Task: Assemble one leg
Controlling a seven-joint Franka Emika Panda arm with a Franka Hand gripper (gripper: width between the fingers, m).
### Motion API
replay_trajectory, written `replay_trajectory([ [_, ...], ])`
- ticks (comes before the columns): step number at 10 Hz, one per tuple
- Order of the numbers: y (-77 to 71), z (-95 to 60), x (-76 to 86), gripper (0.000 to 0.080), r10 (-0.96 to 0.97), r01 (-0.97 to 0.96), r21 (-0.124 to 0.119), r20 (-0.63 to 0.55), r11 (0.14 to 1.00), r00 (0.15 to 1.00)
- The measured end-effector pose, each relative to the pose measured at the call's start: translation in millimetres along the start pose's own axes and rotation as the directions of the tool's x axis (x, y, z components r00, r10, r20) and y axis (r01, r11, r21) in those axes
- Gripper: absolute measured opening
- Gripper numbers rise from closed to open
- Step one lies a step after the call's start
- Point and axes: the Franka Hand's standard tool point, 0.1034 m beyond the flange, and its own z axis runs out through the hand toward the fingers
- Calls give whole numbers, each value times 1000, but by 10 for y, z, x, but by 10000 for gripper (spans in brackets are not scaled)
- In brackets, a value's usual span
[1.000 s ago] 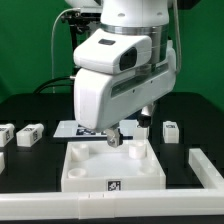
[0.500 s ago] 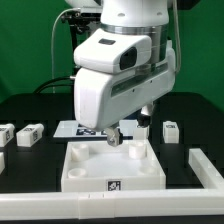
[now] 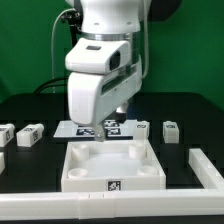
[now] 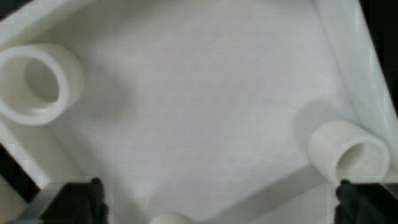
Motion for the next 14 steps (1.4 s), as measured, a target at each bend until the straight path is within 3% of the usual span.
replay_trajectory([
  [4,0,20,4,650,0,0,2,2,1000,1000],
  [5,0,36,-18,650,-65,65,-17,-9,998,998],
  [6,-139,114,-137,650,-167,166,-44,-17,985,986],
  [7,-314,152,-201,650,-251,251,-42,-10,967,968],
  [8,-383,143,-142,650,-365,362,-110,-4,926,931],
  [9,-466,195,-143,650,-373,370,-115,-2,922,928],
  [13,-446,210,-161,650,-368,366,-111,-1,924,930],
  [14,-501,307,-155,650,-389,387,-106,2,916,921],
])
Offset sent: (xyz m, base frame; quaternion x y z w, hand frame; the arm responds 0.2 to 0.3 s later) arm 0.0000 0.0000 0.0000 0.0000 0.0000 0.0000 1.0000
